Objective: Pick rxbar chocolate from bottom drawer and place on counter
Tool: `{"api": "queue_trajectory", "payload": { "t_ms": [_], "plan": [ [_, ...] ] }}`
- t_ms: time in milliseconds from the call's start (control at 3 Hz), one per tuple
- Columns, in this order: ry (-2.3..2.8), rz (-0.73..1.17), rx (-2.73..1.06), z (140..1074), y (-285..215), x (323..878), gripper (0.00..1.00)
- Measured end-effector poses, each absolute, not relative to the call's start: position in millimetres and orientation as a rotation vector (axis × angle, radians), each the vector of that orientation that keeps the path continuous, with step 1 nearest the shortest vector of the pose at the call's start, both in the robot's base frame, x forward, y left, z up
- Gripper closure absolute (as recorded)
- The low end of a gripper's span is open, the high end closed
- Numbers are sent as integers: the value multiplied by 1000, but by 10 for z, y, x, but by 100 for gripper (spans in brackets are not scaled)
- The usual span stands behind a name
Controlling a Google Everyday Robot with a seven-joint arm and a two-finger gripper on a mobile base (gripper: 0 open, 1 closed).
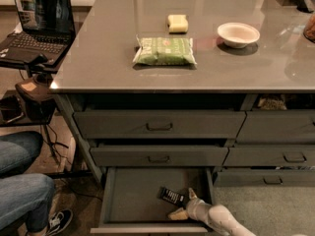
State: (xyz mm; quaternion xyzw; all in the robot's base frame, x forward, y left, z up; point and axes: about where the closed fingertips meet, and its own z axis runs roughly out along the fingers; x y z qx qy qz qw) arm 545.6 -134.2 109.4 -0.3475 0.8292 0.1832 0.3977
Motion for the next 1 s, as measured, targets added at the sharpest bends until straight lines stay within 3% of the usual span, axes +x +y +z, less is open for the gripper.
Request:
{"api": "queue_trajectory", "payload": {
  "t_ms": [333,667,1000],
  "plan": [
    [1964,521,-983,1413,-1012,5410,0],
    [1963,521,-983,1413,-1011,5411,0],
    [1945,551,-855,1360,-767,5626,0]
  ]
}}
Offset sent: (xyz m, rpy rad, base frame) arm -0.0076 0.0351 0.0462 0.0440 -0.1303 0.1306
